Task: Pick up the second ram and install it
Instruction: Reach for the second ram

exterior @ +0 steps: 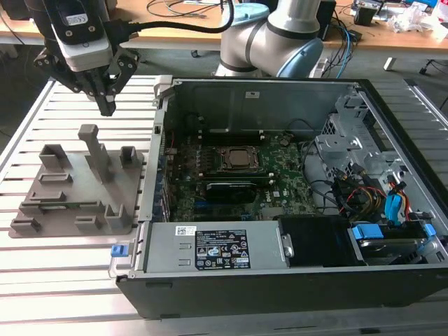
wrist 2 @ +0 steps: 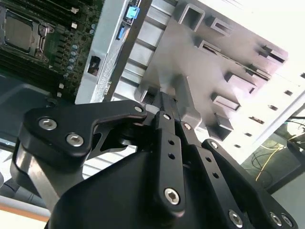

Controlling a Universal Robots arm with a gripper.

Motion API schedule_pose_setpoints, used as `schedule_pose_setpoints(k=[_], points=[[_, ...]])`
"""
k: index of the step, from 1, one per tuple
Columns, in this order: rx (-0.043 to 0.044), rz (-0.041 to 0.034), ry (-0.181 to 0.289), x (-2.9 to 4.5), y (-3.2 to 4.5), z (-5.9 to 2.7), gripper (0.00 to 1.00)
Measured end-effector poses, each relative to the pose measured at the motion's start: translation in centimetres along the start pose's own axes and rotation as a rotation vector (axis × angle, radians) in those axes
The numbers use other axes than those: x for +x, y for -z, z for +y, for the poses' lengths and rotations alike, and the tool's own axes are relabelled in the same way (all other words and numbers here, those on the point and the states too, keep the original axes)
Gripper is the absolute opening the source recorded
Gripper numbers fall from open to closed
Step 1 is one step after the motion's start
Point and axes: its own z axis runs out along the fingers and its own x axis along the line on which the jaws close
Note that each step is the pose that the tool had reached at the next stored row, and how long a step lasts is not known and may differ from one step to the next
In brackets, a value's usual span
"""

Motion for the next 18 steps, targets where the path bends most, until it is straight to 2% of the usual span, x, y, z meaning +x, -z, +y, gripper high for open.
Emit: schedule_pose_setpoints(k=[1,3,8,10,12,15,18], points=[[0.0000,0.0000,0.000,0.50,0.01,-0.04,0.11],[0.0000,0.0000,0.000,1.02,0.01,-0.08,0.11],[0.0001,0.0000,0.000,2.01,0.03,-0.15,0.11],[0.0000,0.0000,0.000,2.72,0.04,-0.21,0.11],[0.0000,0.0000,0.000,3.00,0.04,-0.23,0.11],[0.0001,0.0000,0.000,4.09,0.06,-0.31,0.11],[0.0001,0.0001,0.000,4.65,0.06,-0.35,0.11]])
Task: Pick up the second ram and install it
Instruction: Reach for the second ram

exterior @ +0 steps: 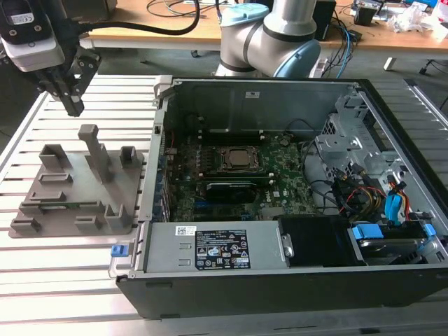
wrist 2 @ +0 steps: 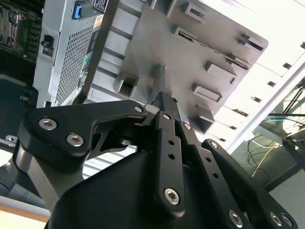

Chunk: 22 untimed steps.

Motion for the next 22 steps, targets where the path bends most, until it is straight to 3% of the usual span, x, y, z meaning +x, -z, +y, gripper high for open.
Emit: schedule_pose_setpoints(k=[22], points=[[-0.0001,0.0000,0.000,5.17,-0.05,-0.55,0.11]])
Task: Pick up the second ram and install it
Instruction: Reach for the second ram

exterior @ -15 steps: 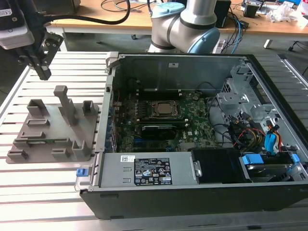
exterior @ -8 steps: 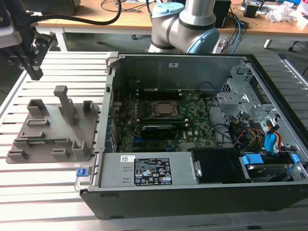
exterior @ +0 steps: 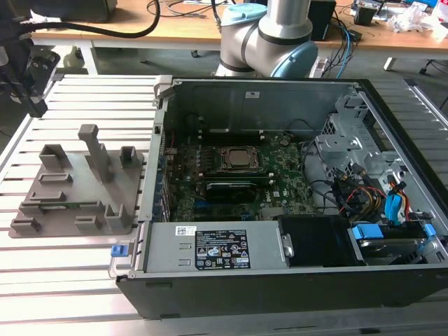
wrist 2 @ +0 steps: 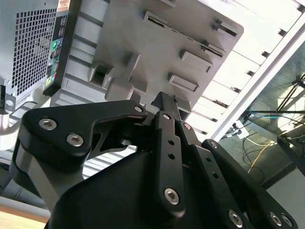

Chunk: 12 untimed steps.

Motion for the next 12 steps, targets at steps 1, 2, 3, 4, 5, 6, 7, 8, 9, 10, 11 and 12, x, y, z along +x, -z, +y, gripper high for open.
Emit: schedule_pose_setpoints(k=[1,2,3,4,5,6,7,8,9,10,11,12], points=[[0.0000,0.0000,0.000,0.14,-0.08,-0.22,0.11],[0.0000,0.0000,0.000,0.26,-0.15,-0.43,0.11],[0.0001,0.0000,0.000,0.33,-0.18,-0.57,0.11],[0.0000,-0.0001,0.000,0.39,-0.21,-0.72,0.11],[0.0000,0.0000,0.000,0.43,-0.23,-0.94,0.11],[0.0001,0.0000,0.000,0.43,-0.23,-1.03,0.11],[0.0000,0.0000,0.000,0.43,-0.24,-1.13,0.11],[0.0000,-0.0001,0.000,0.44,-0.26,-1.17,0.11],[0.0001,0.0000,0.000,0.43,-0.25,-1.18,0.11],[0.0001,0.0000,0.000,0.43,-0.26,-1.19,0.11],[0.0001,0.0001,0.000,0.43,-0.27,-1.19,0.11],[0.0001,0.0000,0.000,0.43,-0.27,-1.19,0.11]])
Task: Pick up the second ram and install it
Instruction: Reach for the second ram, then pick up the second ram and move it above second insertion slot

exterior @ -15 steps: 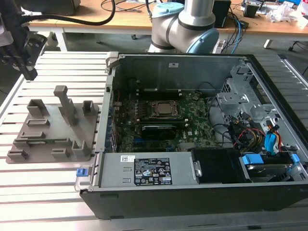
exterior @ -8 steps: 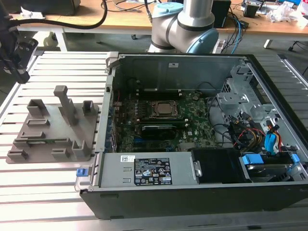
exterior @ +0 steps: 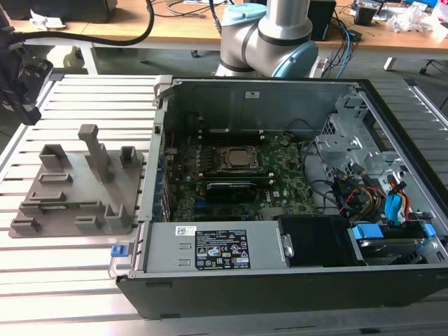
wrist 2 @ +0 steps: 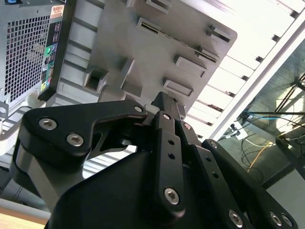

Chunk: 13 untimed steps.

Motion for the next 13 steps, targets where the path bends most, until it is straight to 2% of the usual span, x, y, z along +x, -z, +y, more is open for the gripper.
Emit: schedule_pose_setpoints(k=[10,13], points=[[0.0000,0.0000,0.001,0.00,-0.01,0.00,0.11],[-0.0007,0.0013,0.030,0.00,-0.01,0.00,0.11]])
